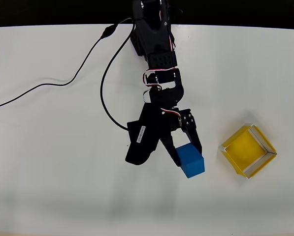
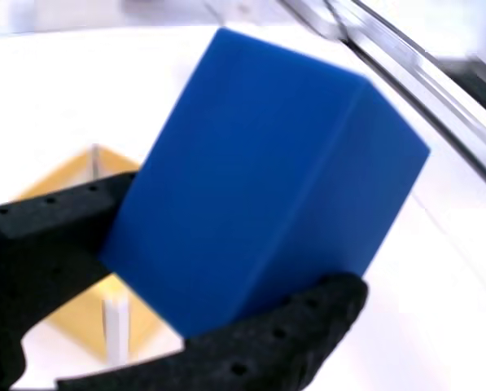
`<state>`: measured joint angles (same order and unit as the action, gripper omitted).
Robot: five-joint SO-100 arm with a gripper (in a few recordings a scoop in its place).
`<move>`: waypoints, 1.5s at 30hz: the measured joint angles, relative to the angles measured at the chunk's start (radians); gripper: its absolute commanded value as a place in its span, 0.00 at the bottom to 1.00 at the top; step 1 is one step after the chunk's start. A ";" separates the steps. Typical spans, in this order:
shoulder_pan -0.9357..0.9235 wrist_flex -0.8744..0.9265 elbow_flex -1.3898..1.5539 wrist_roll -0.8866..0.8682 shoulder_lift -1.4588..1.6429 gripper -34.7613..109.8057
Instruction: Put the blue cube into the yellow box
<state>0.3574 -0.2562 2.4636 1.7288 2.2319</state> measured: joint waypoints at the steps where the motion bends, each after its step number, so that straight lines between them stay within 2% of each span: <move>1: 0.021 -0.015 -0.031 0.000 -0.034 0.38; 13: 0.189 -0.067 -0.359 -0.035 -0.410 0.39; 29: 0.390 -0.156 -0.376 -0.123 -0.644 0.39; 45: 0.423 -0.175 -0.376 -0.224 -0.816 0.39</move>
<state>0.7808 -0.4310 2.0877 1.5048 1.4159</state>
